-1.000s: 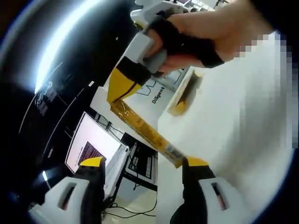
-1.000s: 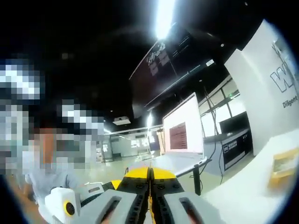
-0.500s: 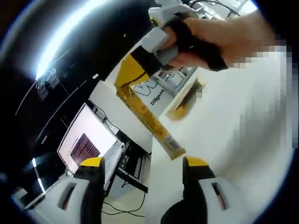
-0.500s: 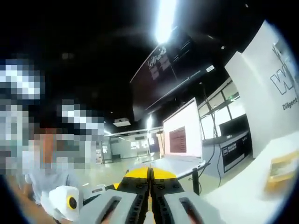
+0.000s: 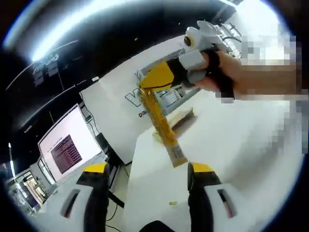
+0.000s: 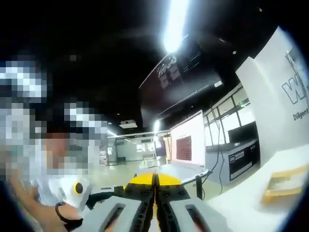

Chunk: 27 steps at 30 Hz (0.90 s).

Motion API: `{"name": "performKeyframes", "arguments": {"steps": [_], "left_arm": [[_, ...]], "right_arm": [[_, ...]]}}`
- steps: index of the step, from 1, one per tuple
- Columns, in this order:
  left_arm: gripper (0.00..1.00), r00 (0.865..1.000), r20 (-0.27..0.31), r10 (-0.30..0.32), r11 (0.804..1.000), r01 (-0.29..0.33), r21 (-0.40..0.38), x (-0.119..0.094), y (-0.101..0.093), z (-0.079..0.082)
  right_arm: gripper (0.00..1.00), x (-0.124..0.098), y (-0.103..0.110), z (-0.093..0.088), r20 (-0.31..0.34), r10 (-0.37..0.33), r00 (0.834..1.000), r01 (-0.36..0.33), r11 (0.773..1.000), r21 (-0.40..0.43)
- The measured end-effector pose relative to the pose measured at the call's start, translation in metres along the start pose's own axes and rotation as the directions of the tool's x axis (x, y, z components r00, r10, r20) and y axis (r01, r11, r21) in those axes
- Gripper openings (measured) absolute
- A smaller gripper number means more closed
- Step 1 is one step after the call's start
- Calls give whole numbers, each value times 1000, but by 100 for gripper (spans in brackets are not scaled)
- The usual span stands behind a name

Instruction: Tear open the coffee pouch, take out the coffee, and pour the coffee from the pouch into the cup

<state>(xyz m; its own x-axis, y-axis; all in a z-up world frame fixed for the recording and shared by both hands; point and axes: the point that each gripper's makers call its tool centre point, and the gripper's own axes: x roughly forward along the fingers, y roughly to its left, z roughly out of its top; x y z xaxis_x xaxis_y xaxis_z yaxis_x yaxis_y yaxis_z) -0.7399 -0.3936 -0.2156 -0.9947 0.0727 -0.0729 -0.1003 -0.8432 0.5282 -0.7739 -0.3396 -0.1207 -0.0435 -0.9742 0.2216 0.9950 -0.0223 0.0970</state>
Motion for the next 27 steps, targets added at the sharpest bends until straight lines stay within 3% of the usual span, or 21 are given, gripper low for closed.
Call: {"name": "performKeyframes", "arguments": {"steps": [6, 10, 13, 15, 18, 19, 21, 23, 24, 26, 27], "left_arm": [[66, 998, 13, -56, 998, 56, -41, 5, -18, 16], [65, 992, 50, -118, 990, 121, -69, 12, -40, 35], [65, 987, 67, -145, 984, 151, -91, 19, -51, 41], [65, 981, 96, -167, 978, 177, -112, 21, -58, 47], [64, 954, 168, -248, 943, 278, -184, 21, -85, 65], [63, 936, 202, -288, 916, 331, -228, 20, -95, 71], [63, 887, 289, -361, 832, 446, -330, 16, -114, 86], [62, 831, 366, -418, 766, 540, -349, 9, -130, 97], [60, 791, 422, -444, 737, 590, -330, 3, -139, 107], [54, 703, 510, -496, 638, 693, -336, -11, -157, 122], [53, 666, 546, -508, 606, 727, -323, -16, -163, 129]], "right_arm": [[0, -42, 8, 17, -20, 7, 1000, -7, 999, -37], [0, -73, 13, 29, -32, 0, 1000, -2, 998, -66], [0, -92, 18, 37, -37, -1, 999, -2, 997, -76], [0, -102, 22, 41, -46, 4, 999, -7, 997, -81], [1, -116, 29, 43, -70, 12, 997, -19, 995, -100], [1, -121, 32, 43, -78, 15, 997, -23, 994, -106], [1, -134, 39, 43, -105, 27, 994, -40, 992, -120], [1, -147, 46, 43, -118, 32, 993, -48, 991, -129], [1, -154, 50, 43, -121, 39, 992, -55, 990, -130], [1, -168, 57, 45, -118, 63, 991, -77, 990, -120], [1, -175, 64, 45, -114, 86, 990, -98, 990, -105]]}}
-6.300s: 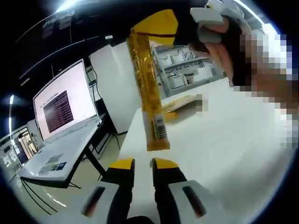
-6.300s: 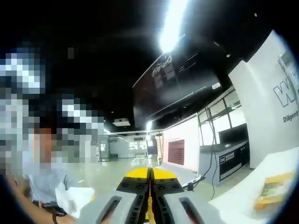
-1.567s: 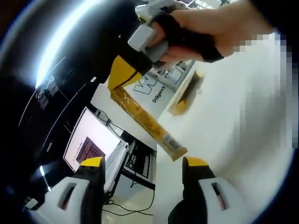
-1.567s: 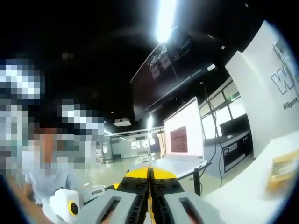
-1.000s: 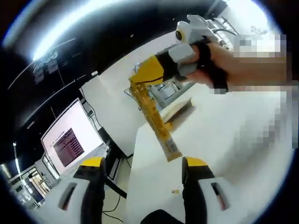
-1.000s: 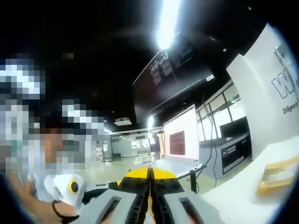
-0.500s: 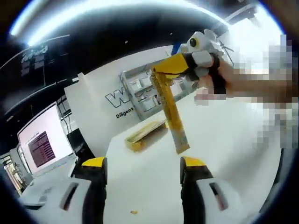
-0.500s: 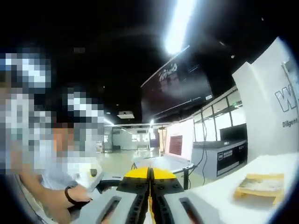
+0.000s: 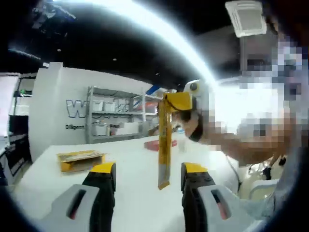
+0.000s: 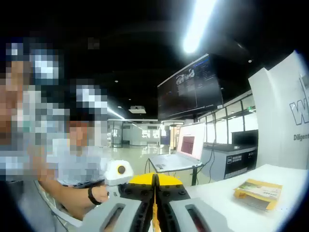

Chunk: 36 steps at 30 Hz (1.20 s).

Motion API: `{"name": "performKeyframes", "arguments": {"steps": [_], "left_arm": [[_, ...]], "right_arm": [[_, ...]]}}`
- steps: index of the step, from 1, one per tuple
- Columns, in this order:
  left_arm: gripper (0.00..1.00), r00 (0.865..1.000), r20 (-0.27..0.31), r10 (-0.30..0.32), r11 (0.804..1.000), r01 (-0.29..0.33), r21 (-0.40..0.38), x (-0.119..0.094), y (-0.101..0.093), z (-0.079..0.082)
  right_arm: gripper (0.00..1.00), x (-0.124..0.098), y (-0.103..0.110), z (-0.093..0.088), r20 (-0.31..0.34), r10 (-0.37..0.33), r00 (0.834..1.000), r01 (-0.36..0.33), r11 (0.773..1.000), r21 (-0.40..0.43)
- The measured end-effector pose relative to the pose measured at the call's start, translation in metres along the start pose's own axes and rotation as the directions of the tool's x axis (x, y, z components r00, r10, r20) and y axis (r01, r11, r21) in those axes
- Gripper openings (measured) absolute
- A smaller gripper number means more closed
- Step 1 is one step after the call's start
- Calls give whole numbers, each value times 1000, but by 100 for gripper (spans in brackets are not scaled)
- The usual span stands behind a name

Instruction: Tear open the coffee pouch, take out the coffee, and pour the coffee from the pouch into the cup

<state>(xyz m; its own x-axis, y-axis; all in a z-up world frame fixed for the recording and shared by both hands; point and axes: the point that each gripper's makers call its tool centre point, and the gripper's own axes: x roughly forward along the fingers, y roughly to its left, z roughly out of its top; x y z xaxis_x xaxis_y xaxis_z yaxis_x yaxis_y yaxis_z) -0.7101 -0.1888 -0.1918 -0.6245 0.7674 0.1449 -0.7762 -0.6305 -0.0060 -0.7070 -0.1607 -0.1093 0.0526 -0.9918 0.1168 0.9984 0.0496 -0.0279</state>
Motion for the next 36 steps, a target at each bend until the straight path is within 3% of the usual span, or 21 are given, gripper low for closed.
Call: {"name": "performKeyframes", "arguments": {"steps": [1, 2, 7, 12, 16, 19, 22, 25, 36], "left_arm": [[52, 995, 63, -71, 997, 71, 0, 5, -19, 6], [51, 991, 88, -103, 995, 103, 1, 6, -28, 8], [47, 980, 49, -191, 980, 193, -41, 31, -62, -15], [39, 960, 91, -265, 951, 275, -138, 55, -89, -27], [30, 949, 115, -292, 945, 305, -118, 70, -105, -35], [30, 941, 132, -312, 938, 327, -111, 78, -116, -42], [26, 932, 113, -344, 929, 355, -101, 83, -128, -49], [19, 922, 122, -368, 919, 381, -101, 84, -135, -45], [15, 912, 80, -402, 910, 407, -74, 92, -153, -57]], "right_arm": [[1, -7, 5, 1, 7, 13, 1000, -13, 1000, 4], [1, -15, 13, 2, 17, 44, 999, -44, 999, 18], [1, -43, 29, 3, 39, 85, 996, -86, 996, 30], [1, -68, 38, 1, 36, 79, 996, -81, 996, 31], [1, -87, 43, -6, 24, 54, 998, -55, 998, 35], [1, -99, 46, -9, 37, 38, 999, -40, 998, 45], [1, -109, 48, -14, 46, 29, 999, -31, 998, 58], [1, -117, 50, -19, 52, 17, 999, -20, 998, 65], [1, -128, 53, -15, 91, 10, 996, -17, 997, 73]]}}
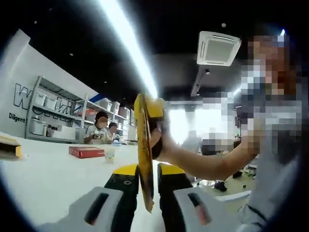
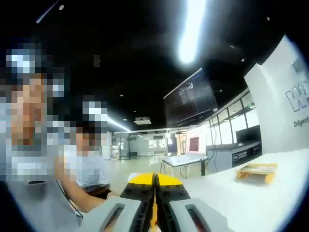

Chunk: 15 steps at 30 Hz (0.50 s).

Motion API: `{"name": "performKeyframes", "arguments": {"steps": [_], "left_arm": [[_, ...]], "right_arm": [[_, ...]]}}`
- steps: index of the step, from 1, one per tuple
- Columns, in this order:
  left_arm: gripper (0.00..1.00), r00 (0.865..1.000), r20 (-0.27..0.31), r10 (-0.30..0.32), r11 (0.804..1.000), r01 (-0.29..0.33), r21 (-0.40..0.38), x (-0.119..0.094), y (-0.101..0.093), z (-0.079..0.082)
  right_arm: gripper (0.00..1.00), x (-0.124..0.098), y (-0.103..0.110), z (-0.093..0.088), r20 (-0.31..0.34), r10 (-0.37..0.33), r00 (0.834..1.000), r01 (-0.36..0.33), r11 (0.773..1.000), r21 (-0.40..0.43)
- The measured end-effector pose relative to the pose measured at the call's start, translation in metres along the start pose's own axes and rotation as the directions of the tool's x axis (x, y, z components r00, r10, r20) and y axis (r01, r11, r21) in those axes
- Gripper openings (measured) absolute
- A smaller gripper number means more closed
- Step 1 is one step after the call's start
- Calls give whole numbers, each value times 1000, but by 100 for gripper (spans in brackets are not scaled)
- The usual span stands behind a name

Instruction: Tear open the coffee pouch, take out the coffee, and pour the coffee from the pouch into the cup

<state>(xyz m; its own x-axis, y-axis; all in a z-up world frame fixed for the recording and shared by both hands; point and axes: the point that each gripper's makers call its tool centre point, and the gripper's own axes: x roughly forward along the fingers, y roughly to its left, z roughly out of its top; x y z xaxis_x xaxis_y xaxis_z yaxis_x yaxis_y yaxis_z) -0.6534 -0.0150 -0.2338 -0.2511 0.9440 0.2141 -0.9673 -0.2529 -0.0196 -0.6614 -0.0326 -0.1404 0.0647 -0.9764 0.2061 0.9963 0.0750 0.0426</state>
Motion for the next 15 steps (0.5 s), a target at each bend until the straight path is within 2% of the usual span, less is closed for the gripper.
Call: {"name": "performKeyframes", "arguments": {"steps": [12, 14, 15], "left_arm": [[11, 1000, 2, 2, 1000, -2, 13, -4, 1, 2], [11, 1000, 3, 1, 1000, -1, 6, -5, 1, 2], [11, 1000, -1, 29, 999, -29, -37, -6, 7, 0]], "right_arm": [[1, 1, -3, 0, -2, -7, 1000, 7, 1000, -4], [1, 1, -4, 0, 0, -5, 1000, 5, 1000, 2], [1, 2, -5, 0, 1, -7, 1000, 7, 1000, 6]]}}
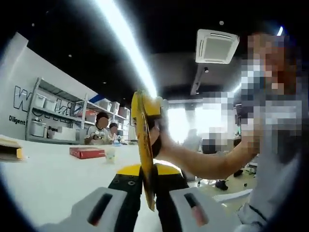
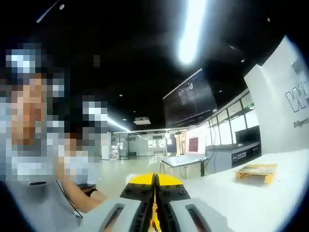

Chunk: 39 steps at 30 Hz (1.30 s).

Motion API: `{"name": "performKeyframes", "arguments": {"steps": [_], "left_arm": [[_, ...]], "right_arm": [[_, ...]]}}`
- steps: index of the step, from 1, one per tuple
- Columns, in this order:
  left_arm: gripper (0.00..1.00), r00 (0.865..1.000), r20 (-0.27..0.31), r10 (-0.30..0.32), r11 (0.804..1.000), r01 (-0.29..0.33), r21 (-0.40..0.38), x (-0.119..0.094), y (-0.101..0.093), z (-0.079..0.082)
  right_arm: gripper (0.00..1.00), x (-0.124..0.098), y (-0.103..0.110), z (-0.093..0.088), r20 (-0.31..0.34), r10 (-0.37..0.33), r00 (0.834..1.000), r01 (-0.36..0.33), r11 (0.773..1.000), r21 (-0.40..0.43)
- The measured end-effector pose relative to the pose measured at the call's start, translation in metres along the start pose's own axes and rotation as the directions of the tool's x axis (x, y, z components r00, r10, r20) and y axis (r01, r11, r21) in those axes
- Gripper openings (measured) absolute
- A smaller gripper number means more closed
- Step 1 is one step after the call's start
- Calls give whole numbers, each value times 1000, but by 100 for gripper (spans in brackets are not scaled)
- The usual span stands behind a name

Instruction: Tear open the coffee pouch, take out the coffee, and pour the coffee from the pouch into the cup

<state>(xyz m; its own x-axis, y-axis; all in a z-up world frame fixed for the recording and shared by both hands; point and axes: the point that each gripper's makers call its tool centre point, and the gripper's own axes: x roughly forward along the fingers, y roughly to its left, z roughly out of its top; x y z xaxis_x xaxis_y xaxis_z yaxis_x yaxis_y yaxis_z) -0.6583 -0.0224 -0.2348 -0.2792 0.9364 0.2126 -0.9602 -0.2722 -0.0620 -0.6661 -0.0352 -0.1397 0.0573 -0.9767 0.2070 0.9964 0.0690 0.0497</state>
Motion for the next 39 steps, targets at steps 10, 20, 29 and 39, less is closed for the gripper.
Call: {"name": "performKeyframes", "arguments": {"steps": [10, 20, 29, 39], "left_arm": [[10, 999, 0, 37, 998, -37, -49, -4, 10, 2], [10, 991, -18, 130, 991, -129, 47, -8, 18, 2], [10, 985, -31, 168, 986, -167, 29, -9, 27, 1], [10, 985, -40, 170, 985, -169, 41, -9, 28, -2]], "right_arm": [[8, 4, -12, -3, 39, -39, 998, 38, 999, 16], [21, -26, -25, -9, 44, -169, 985, 172, 984, -53], [22, -120, -48, -4, 42, -403, 914, 404, 903, -147], [31, -265, -106, 3, 105, -717, 689, 721, 664, -199]]}}
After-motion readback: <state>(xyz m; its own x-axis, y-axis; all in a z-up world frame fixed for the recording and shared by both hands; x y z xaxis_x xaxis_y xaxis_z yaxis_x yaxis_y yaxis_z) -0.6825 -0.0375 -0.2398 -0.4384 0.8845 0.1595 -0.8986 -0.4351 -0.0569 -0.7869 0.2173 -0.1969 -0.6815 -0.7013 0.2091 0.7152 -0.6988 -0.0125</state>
